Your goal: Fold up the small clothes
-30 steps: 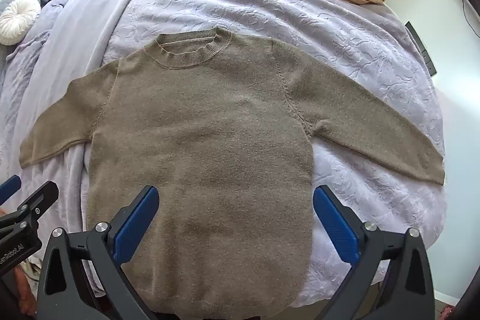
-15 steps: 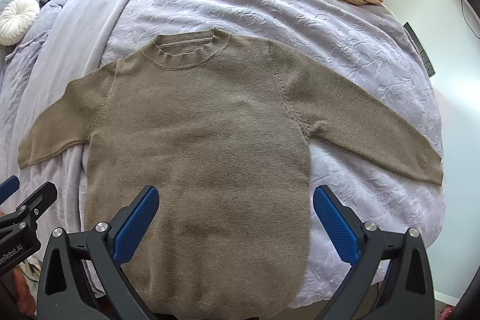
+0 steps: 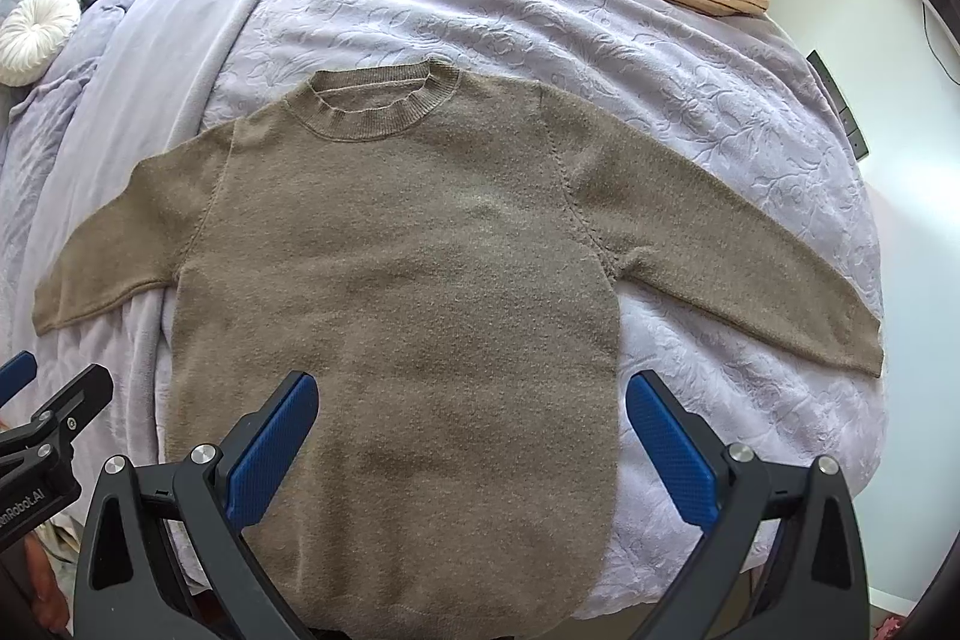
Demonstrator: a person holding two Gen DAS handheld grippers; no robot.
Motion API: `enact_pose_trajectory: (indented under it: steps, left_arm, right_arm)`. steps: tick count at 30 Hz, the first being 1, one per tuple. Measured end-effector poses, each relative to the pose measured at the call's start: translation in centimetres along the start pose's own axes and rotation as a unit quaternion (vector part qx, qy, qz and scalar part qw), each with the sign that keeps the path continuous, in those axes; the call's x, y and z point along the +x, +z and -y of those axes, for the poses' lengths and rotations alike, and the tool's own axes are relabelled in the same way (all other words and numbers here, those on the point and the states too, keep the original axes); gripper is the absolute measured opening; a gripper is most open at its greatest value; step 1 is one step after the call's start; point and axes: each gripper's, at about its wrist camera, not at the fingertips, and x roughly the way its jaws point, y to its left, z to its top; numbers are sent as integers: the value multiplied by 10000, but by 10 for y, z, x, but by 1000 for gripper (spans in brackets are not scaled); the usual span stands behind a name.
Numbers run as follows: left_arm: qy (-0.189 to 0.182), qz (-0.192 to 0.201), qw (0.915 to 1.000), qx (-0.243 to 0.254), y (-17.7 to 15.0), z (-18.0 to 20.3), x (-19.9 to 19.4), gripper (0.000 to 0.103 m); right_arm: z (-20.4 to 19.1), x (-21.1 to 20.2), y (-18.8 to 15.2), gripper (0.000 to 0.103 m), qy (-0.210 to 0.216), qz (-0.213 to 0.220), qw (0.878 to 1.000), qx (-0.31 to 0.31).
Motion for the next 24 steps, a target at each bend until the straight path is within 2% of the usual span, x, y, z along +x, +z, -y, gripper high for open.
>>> enact_pose_trajectory:
  steps: [17, 24]
  left_arm:
    - [14, -24, 10000, 2, -3, -1, 1, 103]
    - [12, -28, 10000, -6, -3, -1, 1, 103]
  right_arm:
    - [-2, -1, 0, 102, -12, -89, 10000, 5]
    - [-1, -1, 1, 102, -75, 37, 10000, -12]
